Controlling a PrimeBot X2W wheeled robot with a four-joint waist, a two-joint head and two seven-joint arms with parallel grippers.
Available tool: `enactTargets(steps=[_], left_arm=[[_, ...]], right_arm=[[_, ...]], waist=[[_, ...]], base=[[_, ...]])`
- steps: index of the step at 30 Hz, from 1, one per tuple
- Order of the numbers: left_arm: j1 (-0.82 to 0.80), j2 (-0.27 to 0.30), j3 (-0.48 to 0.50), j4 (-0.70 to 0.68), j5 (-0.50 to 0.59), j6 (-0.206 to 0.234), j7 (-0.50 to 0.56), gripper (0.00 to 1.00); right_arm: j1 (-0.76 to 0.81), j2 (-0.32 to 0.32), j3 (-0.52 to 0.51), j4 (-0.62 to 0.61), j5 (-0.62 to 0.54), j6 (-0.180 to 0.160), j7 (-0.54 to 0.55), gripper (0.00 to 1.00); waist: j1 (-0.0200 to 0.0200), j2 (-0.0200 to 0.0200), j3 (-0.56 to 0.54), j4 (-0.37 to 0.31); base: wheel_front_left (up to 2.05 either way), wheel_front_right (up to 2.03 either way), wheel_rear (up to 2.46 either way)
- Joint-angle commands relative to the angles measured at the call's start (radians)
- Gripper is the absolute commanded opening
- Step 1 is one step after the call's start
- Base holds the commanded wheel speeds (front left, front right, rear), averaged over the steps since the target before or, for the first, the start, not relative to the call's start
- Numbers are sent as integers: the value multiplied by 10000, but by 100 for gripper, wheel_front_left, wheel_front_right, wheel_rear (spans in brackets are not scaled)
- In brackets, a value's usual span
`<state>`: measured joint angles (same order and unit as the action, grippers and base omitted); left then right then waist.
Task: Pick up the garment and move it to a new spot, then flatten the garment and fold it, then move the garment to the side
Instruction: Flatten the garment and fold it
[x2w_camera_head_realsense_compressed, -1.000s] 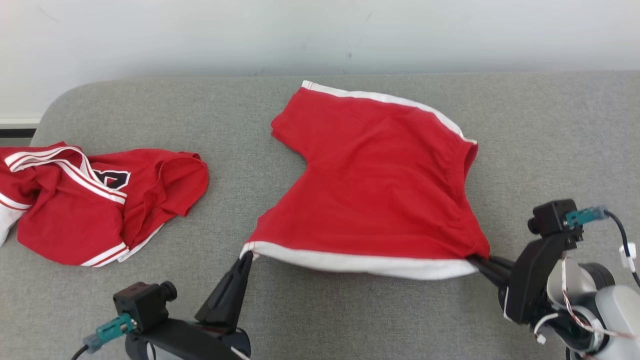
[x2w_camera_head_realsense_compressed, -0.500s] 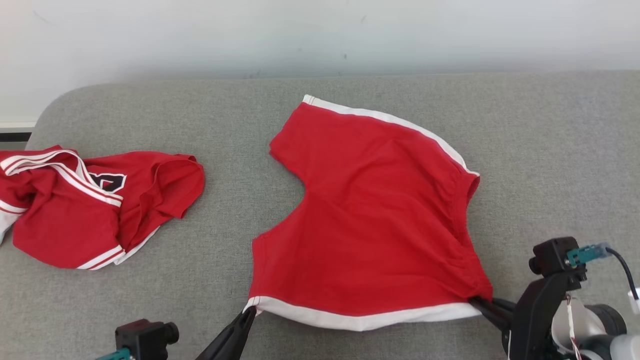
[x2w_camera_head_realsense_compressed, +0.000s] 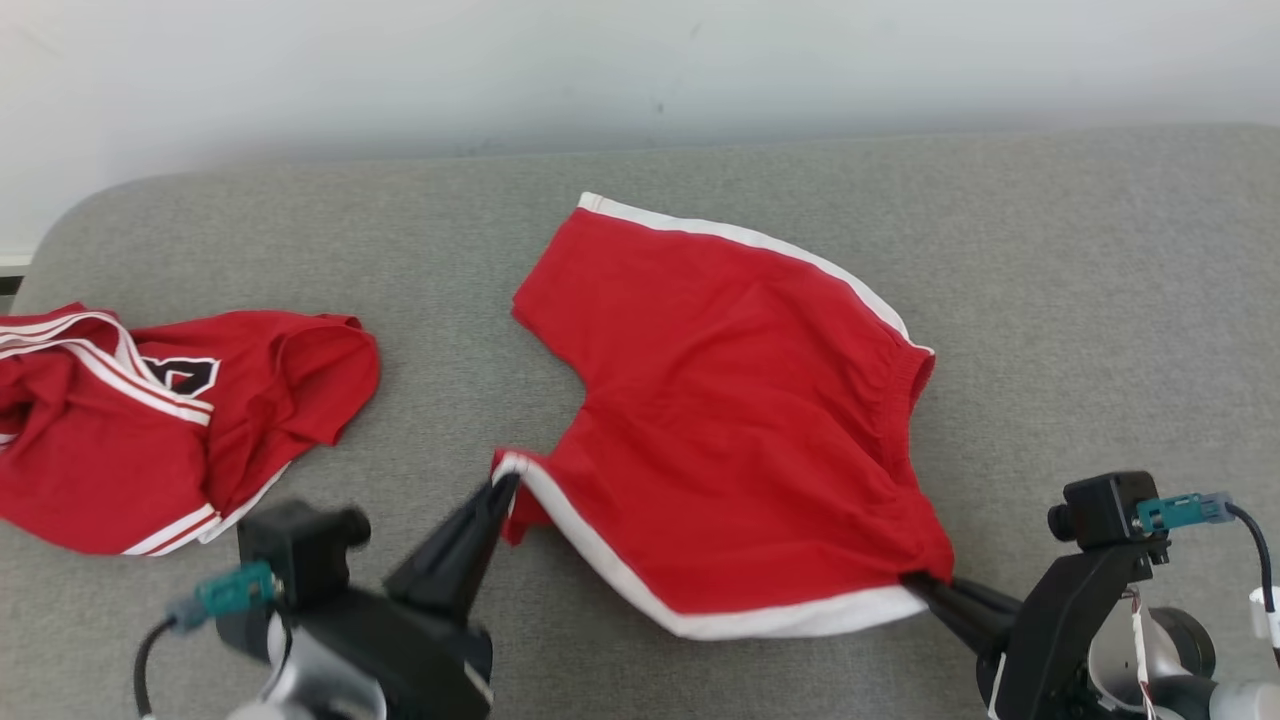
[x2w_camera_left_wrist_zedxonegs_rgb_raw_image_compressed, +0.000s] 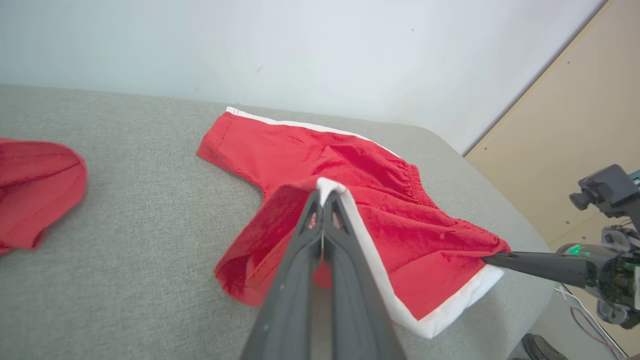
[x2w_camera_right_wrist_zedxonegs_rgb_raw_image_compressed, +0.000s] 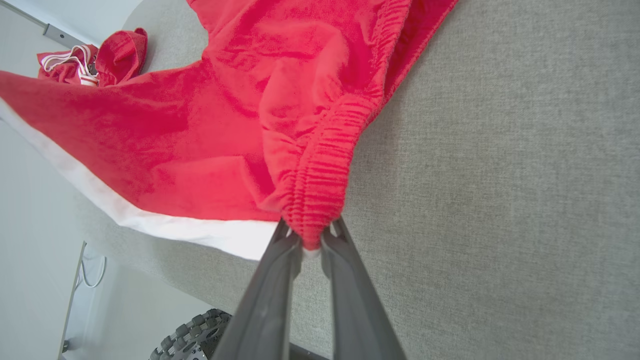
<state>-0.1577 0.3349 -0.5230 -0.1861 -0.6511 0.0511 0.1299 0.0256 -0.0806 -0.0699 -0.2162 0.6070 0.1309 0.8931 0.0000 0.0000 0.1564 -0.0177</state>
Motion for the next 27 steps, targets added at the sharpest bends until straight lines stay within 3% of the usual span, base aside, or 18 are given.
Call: enactTargets(steps=[1,12,27], left_arm=[[-380,-45,0,300,156,-93,-90,0],[-3063,-710,405,2867,592,-330,-871,0],[-6653,-990,515,6105,1195,-760,-1454,0]], right_arm=[[-179,56,-23,18,110,0,-126,0],[-1066,288,-220,570,676,0,-1461,0],[-2815,293,1042,2129,2398,0,-3619,0]], waist=[[0,0,66,-118],[0,0,695,-653],[0,0,2238,-1299]], base=[[0,0,0],[0,0,0],[0,0,0]])
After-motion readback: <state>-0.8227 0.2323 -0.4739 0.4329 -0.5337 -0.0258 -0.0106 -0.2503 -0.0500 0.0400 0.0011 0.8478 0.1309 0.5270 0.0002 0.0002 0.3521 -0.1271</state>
